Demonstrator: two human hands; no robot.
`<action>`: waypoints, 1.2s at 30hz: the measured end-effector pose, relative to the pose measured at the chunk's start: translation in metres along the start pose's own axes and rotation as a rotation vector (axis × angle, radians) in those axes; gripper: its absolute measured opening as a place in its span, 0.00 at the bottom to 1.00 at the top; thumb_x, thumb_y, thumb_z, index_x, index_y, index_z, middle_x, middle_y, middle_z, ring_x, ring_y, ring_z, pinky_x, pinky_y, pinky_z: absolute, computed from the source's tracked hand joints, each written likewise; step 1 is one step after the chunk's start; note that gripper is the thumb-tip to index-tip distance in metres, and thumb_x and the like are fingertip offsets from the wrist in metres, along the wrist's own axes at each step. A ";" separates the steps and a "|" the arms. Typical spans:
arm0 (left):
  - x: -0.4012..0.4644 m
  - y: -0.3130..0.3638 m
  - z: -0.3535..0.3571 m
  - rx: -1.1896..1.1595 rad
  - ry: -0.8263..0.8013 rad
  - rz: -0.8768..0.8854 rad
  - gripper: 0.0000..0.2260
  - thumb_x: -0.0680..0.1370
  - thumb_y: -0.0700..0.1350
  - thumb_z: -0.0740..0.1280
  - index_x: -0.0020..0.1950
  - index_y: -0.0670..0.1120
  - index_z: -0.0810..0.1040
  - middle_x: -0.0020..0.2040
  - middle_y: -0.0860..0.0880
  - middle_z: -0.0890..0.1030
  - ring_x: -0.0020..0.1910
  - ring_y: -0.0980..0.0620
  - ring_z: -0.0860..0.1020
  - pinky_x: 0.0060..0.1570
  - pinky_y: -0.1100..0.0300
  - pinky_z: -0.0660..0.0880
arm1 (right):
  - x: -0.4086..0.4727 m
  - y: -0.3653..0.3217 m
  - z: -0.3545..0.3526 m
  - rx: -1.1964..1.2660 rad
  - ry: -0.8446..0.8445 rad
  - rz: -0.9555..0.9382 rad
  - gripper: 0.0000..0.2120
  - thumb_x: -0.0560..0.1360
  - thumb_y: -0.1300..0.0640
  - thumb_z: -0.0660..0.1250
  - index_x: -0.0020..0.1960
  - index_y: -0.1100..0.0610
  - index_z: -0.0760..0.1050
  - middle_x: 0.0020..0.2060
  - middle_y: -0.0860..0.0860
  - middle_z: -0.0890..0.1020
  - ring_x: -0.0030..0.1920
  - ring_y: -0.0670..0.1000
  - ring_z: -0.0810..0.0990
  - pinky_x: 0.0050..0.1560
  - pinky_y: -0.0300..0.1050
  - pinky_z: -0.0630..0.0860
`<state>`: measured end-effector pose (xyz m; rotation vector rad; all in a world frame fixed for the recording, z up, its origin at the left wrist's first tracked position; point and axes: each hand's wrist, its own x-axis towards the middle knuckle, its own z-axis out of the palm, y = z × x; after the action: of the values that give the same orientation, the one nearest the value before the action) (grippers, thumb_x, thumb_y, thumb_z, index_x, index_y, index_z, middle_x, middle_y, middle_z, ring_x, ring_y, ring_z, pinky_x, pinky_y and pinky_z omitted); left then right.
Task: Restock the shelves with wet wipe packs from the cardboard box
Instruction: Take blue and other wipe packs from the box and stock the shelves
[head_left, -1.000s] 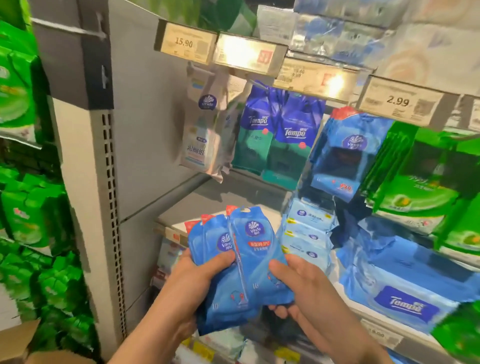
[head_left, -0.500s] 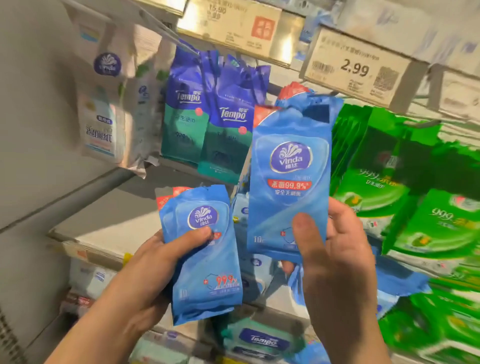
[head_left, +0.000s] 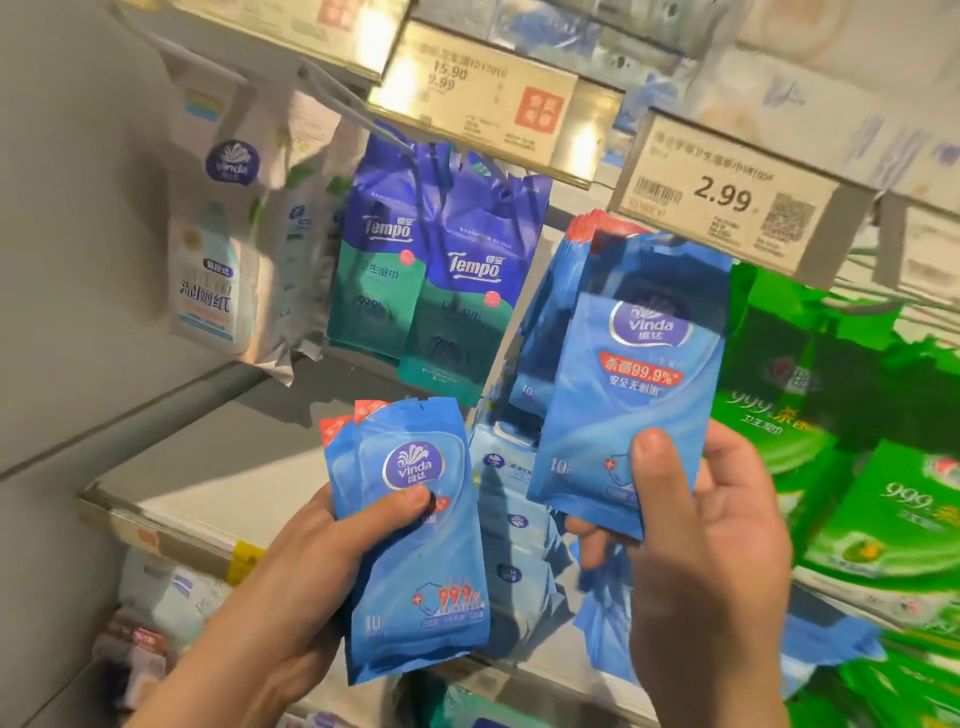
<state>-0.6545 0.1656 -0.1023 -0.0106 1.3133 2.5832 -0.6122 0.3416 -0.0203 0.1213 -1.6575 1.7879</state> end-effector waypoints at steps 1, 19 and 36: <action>0.000 0.001 0.000 -0.002 -0.005 -0.008 0.24 0.64 0.44 0.77 0.60 0.43 0.83 0.54 0.39 0.86 0.50 0.38 0.86 0.43 0.47 0.84 | 0.000 0.002 0.001 -0.012 0.015 0.015 0.13 0.76 0.56 0.73 0.56 0.59 0.73 0.39 0.64 0.82 0.23 0.57 0.77 0.19 0.45 0.70; -0.009 -0.009 0.004 -0.051 0.009 -0.104 0.21 0.67 0.46 0.73 0.59 0.41 0.83 0.51 0.40 0.87 0.43 0.42 0.87 0.37 0.52 0.84 | -0.017 0.031 -0.001 -0.372 -0.215 0.570 0.15 0.78 0.46 0.69 0.53 0.58 0.76 0.36 0.56 0.83 0.24 0.54 0.74 0.21 0.41 0.68; -0.018 -0.027 0.022 -0.097 -0.011 -0.161 0.24 0.75 0.56 0.67 0.64 0.42 0.81 0.56 0.40 0.86 0.52 0.39 0.86 0.51 0.42 0.84 | -0.039 0.030 -0.028 -0.597 -0.288 0.431 0.17 0.68 0.35 0.67 0.42 0.48 0.79 0.33 0.50 0.83 0.36 0.54 0.83 0.42 0.58 0.83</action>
<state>-0.6291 0.1946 -0.1085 -0.1141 1.1332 2.5028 -0.5885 0.3528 -0.0705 -0.2787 -2.5072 1.5257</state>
